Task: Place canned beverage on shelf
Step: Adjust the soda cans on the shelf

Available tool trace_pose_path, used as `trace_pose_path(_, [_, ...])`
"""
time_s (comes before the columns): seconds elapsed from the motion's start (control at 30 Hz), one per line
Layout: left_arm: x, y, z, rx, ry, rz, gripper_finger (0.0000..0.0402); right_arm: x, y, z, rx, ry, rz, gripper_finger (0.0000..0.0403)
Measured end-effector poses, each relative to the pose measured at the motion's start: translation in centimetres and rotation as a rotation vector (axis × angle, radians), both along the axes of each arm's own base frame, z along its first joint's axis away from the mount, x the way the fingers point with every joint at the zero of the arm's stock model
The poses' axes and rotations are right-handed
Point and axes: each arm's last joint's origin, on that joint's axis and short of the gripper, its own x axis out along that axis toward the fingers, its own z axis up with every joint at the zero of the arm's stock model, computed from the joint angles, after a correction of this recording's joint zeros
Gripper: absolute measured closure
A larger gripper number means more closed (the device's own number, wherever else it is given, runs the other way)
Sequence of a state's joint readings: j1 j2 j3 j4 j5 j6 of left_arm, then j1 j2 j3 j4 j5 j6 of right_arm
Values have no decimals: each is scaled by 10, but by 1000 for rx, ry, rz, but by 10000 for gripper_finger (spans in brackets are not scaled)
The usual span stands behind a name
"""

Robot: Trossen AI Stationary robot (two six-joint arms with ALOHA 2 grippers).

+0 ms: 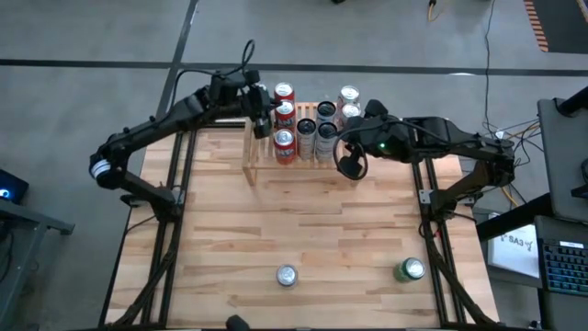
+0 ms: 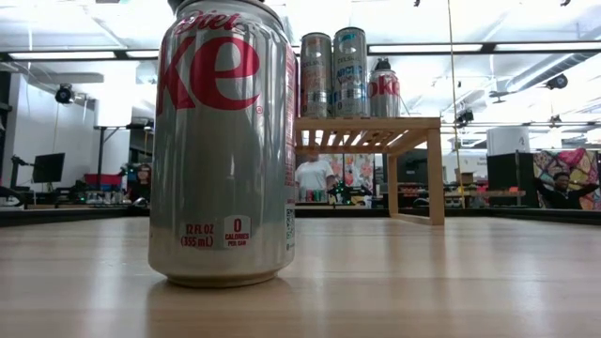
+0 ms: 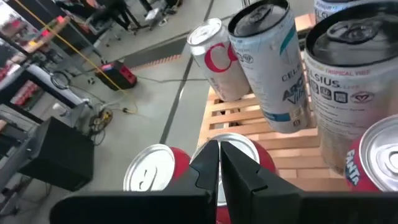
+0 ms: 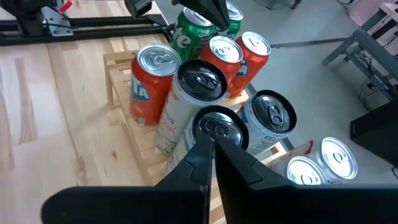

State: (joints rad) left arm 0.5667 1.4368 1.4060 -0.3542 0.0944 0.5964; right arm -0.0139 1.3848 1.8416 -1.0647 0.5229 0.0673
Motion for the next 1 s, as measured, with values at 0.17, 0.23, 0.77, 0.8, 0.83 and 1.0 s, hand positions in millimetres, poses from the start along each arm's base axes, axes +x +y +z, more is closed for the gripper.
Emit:
trace_pose_path(0.17, [1, 1, 1, -1, 26, -6, 401, -1, 0, 1, 0, -4, -1, 394])
trace_pose_path(0.23, [2, 2, 0, -2, 25, -6, 401, -1, 0, 1, -1, -3, -1, 394])
trace_pose_path(0.77, [11, 7, -8, -85, -8, 31, 401, -1, 0, 1, -9, -6, 5, 394])
trace_pose_path(0.8, [11, 7, -8, -82, -6, 31, 401, -1, 0, 1, -9, -6, 4, 394])
trace_pose_path(0.83, [11, 7, -8, -79, -2, 30, 401, -1, 0, 1, -9, -6, 4, 394])
trace_pose_path(1.0, [10, 8, -9, -70, 8, 29, 401, 0, 0, 1, -10, -5, 5, 394])
